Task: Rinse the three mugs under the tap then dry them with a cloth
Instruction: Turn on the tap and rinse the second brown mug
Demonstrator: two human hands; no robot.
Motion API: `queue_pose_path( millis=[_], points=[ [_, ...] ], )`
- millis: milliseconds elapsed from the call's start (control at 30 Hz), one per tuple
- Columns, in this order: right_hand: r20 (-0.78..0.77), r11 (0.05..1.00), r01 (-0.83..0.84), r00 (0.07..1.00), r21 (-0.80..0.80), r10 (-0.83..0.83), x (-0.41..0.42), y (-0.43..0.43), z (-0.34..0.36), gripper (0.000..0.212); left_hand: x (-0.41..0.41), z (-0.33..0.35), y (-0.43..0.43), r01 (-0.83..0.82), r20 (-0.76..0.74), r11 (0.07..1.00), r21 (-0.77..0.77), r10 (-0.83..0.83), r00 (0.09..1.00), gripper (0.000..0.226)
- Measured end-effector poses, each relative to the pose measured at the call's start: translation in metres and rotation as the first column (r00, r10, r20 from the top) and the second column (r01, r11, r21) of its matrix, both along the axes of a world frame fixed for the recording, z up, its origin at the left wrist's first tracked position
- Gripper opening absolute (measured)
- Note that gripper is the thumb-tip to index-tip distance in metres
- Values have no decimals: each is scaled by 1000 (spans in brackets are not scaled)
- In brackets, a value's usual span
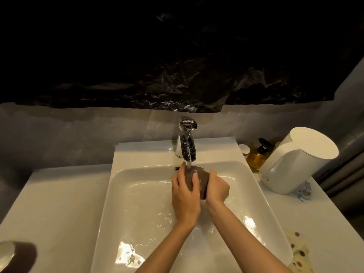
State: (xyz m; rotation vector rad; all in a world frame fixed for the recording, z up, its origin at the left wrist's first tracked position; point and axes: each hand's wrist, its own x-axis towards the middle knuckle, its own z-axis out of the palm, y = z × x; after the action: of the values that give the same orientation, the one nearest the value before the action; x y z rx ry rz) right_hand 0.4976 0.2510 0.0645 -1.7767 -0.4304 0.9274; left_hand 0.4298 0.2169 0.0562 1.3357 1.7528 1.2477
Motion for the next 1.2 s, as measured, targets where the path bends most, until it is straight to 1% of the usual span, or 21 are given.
queue_pose_path(
  millis=[67,100,133,200,267,333,400,433,467,500,533,567,600,633,667,700,767,867,1000,1067,1200],
  points=[
    [-13,999,-52,999,-4,52,2,1,-4,35,-6,5,6,-20,46,997,-70,23,999,39],
    [-34,997,-77,996,-7,77,4,2,-6,33,-10,2,13,-1,134,988,-153,22,991,36],
    [-60,994,-107,993,-14,106,7,2,-7,30,-16,2,20,43,270,969,-242,25,962,39],
    [-151,986,-166,975,-17,162,13,2,-11,24,-27,5,32,182,571,907,-380,76,818,57],
    [-201,977,-211,957,19,210,18,3,-13,27,-32,8,37,288,716,865,-411,111,689,56],
    [-84,961,-262,959,90,269,21,4,-10,32,-35,11,34,372,770,838,-400,87,632,44],
    [159,916,-346,935,205,318,21,2,-8,37,-39,2,31,419,792,804,-422,102,602,36],
    [296,875,-415,893,251,338,21,-2,-7,41,-42,-1,29,430,793,789,-439,115,598,36],
    [448,813,-513,817,274,365,20,-7,-7,43,-47,-4,28,445,800,775,-449,127,586,36],
    [613,732,-632,691,254,384,19,-13,-8,42,-51,-6,29,461,811,769,-443,123,573,36],
    [772,641,-744,516,188,372,20,-17,-10,42,-56,-8,30,475,815,768,-430,104,570,37],
    [898,556,-824,320,107,302,21,-19,-13,43,-61,-10,32,486,804,765,-422,69,590,38],
    [970,479,-877,148,39,192,22,-20,-15,45,-65,-10,33,500,779,755,-424,22,627,41],
    [997,410,-912,23,-8,71,23,-19,-19,48,-69,-7,35,520,737,738,-429,-47,674,43],
    [999,343,-939,-38,-23,-38,23,-18,-21,48,-71,-4,36,550,675,713,-435,-146,724,42],
    [991,275,-961,-51,-14,-126,22,-18,-23,46,-71,0,38,578,590,681,-450,-259,765,39],
    [968,172,-985,-46,-3,-246,21,-18,-25,37,-68,10,39,610,418,647,-457,-450,789,32],
    [938,136,-990,-78,-34,-339,25,-13,-26,35,-65,17,39,654,291,678,-336,-585,757,32],
    [962,103,-994,-56,-29,-266,33,-5,-22,32,-73,7,30,717,179,686,-124,-696,696,35],
    [966,103,-994,-50,-25,-252,31,-5,-21,34,-75,6,31,726,185,678,-111,-704,686,34],
    [966,63,-998,-45,-30,-256,20,-6,-18,36,-70,14,44,768,265,575,-281,-723,638,37]
  ],
)
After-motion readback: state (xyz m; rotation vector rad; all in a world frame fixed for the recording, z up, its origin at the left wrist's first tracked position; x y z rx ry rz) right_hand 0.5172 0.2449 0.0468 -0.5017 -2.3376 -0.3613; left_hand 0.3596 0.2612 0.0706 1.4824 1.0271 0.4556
